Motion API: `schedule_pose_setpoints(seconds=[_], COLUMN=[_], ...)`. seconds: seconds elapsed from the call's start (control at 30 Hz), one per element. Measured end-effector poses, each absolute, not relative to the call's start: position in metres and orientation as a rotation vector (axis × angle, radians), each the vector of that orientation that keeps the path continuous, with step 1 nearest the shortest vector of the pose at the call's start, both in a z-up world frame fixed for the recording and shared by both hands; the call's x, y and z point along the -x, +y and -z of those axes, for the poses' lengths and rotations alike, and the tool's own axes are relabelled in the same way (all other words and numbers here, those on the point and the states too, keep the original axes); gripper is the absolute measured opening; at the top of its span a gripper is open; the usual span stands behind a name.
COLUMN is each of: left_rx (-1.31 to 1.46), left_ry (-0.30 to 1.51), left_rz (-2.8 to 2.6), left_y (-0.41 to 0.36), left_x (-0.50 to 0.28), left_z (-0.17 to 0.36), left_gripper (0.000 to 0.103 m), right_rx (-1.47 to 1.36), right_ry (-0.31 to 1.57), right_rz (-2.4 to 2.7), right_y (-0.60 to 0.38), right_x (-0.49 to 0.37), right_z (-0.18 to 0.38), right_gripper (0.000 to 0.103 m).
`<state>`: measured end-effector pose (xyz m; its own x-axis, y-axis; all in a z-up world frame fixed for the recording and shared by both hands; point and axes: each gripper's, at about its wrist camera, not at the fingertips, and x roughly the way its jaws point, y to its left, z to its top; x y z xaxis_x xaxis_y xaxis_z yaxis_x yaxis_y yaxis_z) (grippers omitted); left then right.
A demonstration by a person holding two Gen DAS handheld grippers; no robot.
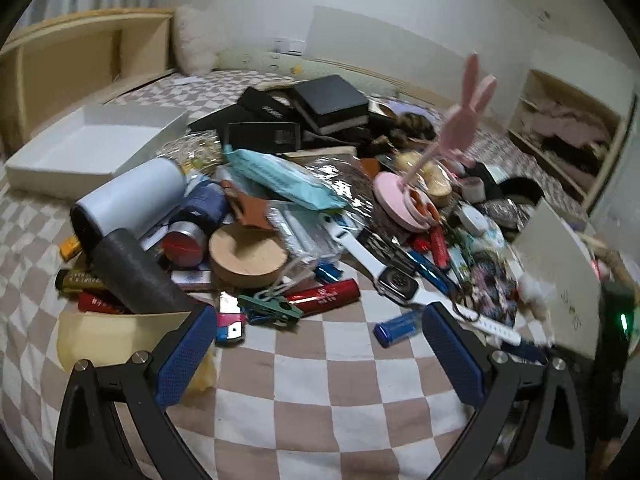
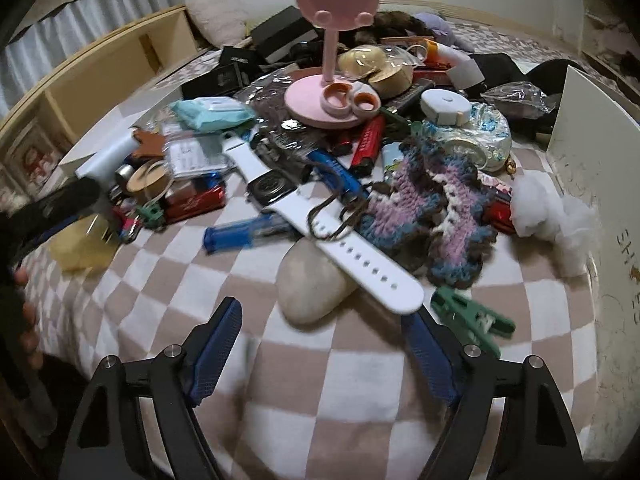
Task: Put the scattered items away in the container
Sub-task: 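Move left tool toward blue transparent lighter while right tool approaches beige oval stone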
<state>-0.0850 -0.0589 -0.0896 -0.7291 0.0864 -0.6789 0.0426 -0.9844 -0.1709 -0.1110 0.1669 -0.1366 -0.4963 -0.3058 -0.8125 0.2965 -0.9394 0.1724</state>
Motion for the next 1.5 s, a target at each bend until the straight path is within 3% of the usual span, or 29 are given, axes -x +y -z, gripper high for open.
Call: schedule_pose_setpoints(seconds=[0.07,0.13,0.5,0.77,0.97,1.27,1.37,1.5], left_rx=[1.149,1.161,1.241,1.254,1.238,1.396,1.414,1.43], left_ry=[-0.198,-0.135,-0.09,-0.369,-0.43,0.082,0.178,0.159], left_rz=[-2.87,-2.847,-2.787,-2.713,-2.617,-2.682,-2.668,-2.628], left_y=[-0.049,-0.039,-0.023,-0.044,-0.026,0.042,0.054,0.059], left_x=[0.086,0.088,0.098,0.1,0.113,0.146,0.151,0.166], left_z=[0.092,0.096,0.114,0.119,0.122,0.153,0.163,0.169], left_gripper=[0.103,0.103,0.103,0.103,0.102,0.101,0.101,0.101], right_rx=[-1.365,-1.383,-1.359,-1.376,-1.396,-1.396,-1.396,-1.398], right_ry=[-0.036,-0.049,0.005,-0.121,-0.22,-0.337,-0.376,-0.388], right_rz=[2.436,2.421,2.422,2.388,2.34,2.302,2.289,2.281], right_y=[0.166,0.165,0.154,0.17,0.181,0.192,0.195,0.195], right_x=[0.122,0.129,0.141,0.126,0.104,0.095,0.092,0.092], right_z=[0.141,0.144,0.151,0.148,0.148,0.148,0.148,0.149], right_gripper=[0.064,0.061,0.06,0.06,0.06,0.06,0.06,0.06])
